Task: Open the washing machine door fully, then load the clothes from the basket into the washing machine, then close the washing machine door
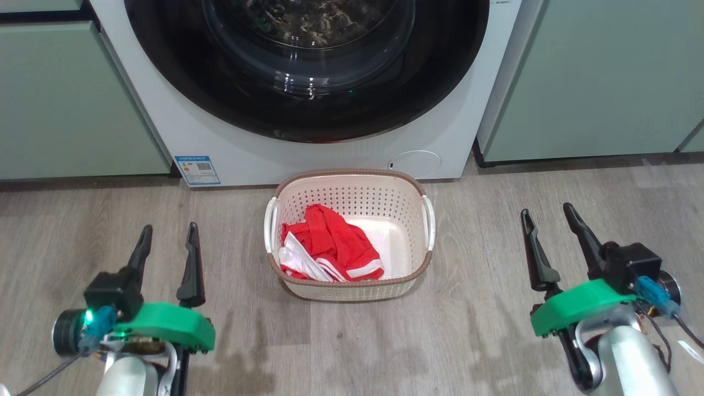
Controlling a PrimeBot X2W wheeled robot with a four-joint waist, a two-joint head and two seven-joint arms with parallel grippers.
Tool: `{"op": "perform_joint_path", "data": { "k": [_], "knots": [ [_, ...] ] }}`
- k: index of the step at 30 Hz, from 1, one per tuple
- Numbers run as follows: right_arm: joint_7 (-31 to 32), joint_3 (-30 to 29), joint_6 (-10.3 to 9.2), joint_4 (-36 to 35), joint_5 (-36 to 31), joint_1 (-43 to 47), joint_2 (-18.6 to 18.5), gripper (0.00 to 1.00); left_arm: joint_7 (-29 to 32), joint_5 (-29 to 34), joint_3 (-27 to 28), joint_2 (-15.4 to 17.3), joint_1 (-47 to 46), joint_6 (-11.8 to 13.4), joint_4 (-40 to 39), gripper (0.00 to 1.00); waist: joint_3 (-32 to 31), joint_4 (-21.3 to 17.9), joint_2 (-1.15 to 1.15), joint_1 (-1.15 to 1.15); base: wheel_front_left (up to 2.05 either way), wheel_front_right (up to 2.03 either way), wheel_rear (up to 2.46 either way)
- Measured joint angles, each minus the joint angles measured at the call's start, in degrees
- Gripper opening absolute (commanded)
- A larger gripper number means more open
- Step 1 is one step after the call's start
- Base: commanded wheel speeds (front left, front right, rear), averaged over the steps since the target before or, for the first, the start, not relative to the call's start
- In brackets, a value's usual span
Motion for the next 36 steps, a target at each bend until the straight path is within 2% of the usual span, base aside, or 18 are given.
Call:
{"op": "perform_joint_path", "data": {
  "k": [8,20,36],
  "knots": [
    [-1.02,0.05,0.00,-0.04,-3.11,-0.07,0.00,1.00,-0.99,3.66,0.78,-0.71,-0.02,-0.13,0.07,1.00,0.11,0.25,0.00,0.00,0.00,0.00,0.00],
    [-1.01,0.03,0.00,0.00,-1.80,-0.09,0.00,1.00,-0.99,3.68,2.03,-1.86,-0.02,-1.52,0.40,1.00,0.08,0.34,0.00,0.00,0.00,0.00,0.00],
    [-1.02,0.04,0.00,-0.15,-1.79,-0.23,0.00,1.00,-0.99,5.16,3.13,-2.22,-0.02,-1.63,0.60,1.00,0.69,0.38,0.00,0.00,0.00,0.00,0.00]
  ]
}}
